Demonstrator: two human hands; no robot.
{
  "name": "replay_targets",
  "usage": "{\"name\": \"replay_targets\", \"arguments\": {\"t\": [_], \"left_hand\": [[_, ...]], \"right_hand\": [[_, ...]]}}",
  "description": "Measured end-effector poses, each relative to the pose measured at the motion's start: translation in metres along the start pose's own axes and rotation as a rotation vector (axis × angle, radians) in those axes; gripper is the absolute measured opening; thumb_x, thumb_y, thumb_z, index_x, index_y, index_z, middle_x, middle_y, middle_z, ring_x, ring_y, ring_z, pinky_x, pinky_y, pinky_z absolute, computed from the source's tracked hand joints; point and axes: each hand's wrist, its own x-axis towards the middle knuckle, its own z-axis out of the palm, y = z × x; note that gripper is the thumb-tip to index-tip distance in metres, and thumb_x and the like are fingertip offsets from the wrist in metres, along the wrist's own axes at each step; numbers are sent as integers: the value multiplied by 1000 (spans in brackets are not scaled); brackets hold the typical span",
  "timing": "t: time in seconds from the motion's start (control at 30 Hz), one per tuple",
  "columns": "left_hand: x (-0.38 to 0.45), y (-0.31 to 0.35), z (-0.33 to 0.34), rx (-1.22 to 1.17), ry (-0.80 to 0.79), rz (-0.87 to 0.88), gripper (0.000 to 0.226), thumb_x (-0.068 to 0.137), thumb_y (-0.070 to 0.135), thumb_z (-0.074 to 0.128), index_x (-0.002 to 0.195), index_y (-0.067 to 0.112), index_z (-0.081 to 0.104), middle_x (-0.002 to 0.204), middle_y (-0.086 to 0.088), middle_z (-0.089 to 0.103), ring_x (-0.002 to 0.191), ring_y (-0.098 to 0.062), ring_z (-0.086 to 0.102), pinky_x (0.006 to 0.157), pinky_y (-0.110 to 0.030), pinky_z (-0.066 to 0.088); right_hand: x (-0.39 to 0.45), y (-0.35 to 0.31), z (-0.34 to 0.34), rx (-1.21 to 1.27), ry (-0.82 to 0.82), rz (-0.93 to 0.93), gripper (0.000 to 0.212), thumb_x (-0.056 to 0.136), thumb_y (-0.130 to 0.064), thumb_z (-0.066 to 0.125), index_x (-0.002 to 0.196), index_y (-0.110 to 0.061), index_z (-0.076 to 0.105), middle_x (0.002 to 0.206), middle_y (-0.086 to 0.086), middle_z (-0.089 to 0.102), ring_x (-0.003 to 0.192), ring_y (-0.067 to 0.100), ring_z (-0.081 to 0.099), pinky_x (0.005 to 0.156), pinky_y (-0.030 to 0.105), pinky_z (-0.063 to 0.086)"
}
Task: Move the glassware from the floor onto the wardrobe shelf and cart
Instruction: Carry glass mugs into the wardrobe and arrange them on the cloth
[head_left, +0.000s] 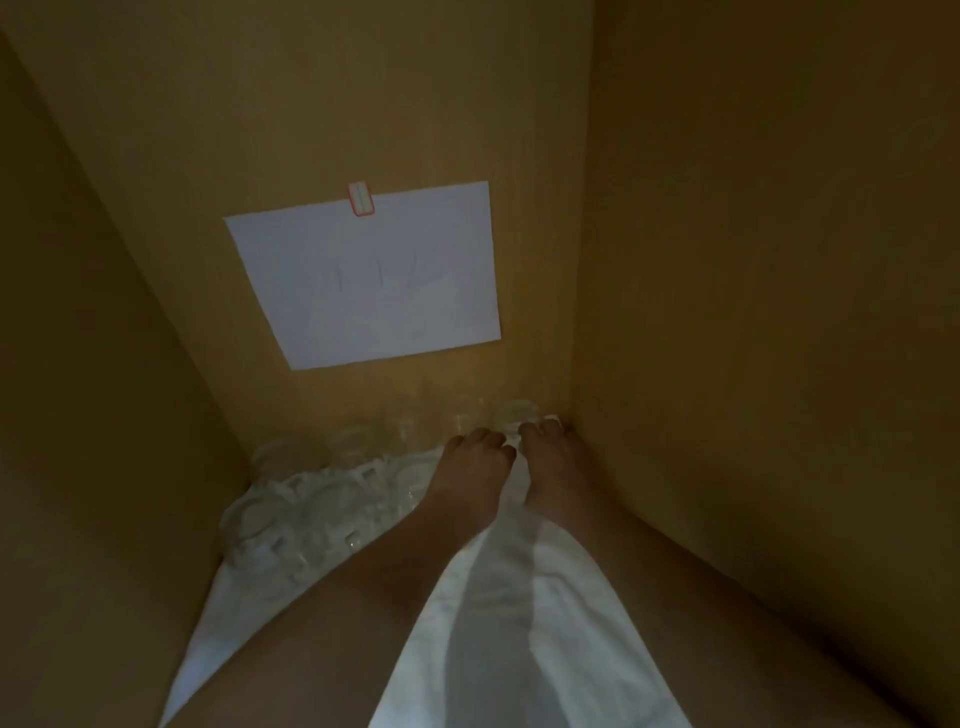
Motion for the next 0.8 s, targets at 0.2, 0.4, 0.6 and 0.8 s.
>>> {"name": "replay_targets", "arguments": {"t": [0.2,0.4,0.6,0.8], "left_hand": [[-1,-13,19,-123,65,4,72,71,-12,61,140,5,49,146,-14,44,130,-29,50,112,-39,37],[-14,-26,1,-89,2,-43,88,82,18,77,156,18,29,166,-12,16,153,-29,15,122,-46,21],[-57,-38,-20,-211,73,-164,76,85,32,75,151,22,38,159,-8,32,146,-29,29,115,-43,33],[-105,-43,-40,-247,107,-178,70,89,39,69,151,23,39,156,-7,35,144,-28,30,117,-40,30]], "right_hand": [[2,4,5,59,-39,25,74,77,-11,70,144,-22,40,140,3,43,129,27,44,104,35,42],[-15,8,4,14,-65,27,109,77,-31,81,158,-31,8,163,5,12,149,31,18,119,40,26],[-43,-17,-24,-1,1,92,108,79,-38,79,158,-32,6,165,6,8,147,33,19,117,48,27],[-87,-50,-40,-54,23,101,104,80,-42,76,158,-32,7,165,8,10,149,35,17,118,50,27]]}}
